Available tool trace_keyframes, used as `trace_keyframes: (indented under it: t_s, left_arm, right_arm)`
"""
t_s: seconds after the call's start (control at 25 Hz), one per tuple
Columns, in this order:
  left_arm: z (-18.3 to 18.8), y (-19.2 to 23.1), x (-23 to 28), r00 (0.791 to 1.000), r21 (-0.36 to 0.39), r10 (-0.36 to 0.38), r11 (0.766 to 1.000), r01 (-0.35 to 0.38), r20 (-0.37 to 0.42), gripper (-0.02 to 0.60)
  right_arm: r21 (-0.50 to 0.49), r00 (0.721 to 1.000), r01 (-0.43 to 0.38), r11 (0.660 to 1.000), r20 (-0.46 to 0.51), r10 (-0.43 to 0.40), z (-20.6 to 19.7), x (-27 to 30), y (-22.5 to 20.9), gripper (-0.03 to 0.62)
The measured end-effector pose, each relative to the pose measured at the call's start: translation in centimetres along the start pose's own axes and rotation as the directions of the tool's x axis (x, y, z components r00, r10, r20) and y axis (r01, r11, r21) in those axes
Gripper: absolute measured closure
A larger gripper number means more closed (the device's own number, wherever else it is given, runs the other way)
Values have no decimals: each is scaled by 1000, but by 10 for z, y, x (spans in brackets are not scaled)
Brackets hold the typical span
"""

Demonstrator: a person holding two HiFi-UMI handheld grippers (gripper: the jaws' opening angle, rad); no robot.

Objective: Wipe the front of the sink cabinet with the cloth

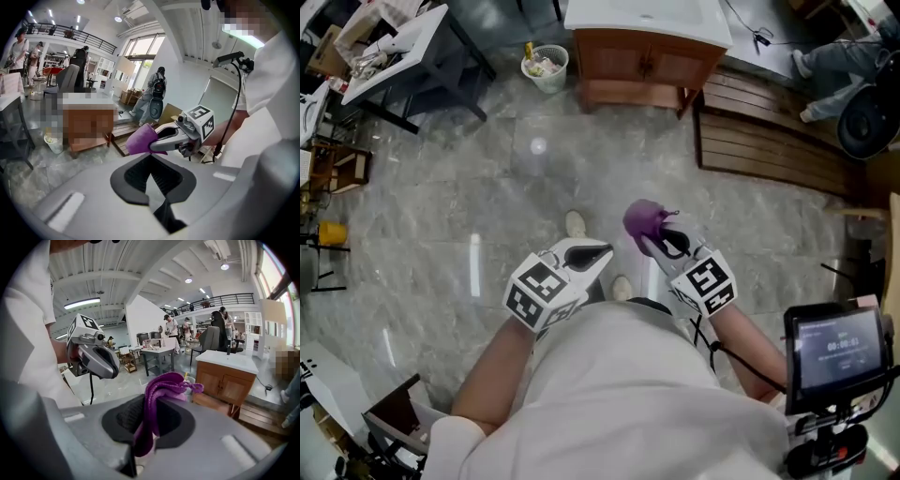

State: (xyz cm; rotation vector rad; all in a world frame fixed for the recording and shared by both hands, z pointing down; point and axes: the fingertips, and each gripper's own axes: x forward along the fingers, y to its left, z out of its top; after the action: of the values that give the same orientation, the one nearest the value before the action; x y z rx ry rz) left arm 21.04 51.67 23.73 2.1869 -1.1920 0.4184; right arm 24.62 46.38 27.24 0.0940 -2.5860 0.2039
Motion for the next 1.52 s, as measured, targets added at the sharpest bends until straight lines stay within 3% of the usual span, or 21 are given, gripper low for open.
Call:
trace_keyframes:
  t_s: [0.36, 0.48, 0.6, 0.92, 1.12, 1.52]
  left_arm:
    - [66, 168, -2, 993, 29, -109, 993, 111, -49, 577]
    - [75, 213, 1, 987, 71, -135, 987, 141, -87, 577]
    - [82, 251, 10, 985, 67, -145, 986, 151, -95, 577]
    - [93, 332, 48, 990, -6, -117, 993, 117, -82, 577]
    - [103, 384, 88, 997, -75, -44, 996, 40, -65, 577]
    - [145, 436, 176, 999, -155, -12, 988, 6, -36, 577]
  right_arm:
    - [-39, 993, 53, 998, -99, -57, 81, 142, -99, 539]
    - [-64, 992, 55, 996, -114, -62, 105, 193, -130, 539]
    - [-110, 989, 34, 993, -137, -49, 119, 242, -159, 539]
    - [-200, 983, -62, 978, -181, 26, 137, 362, -246, 539]
    - [-247, 977, -121, 961, -200, 72, 140, 433, -314, 539]
    - [-277, 963, -194, 941, -234, 130, 129, 535, -423, 539]
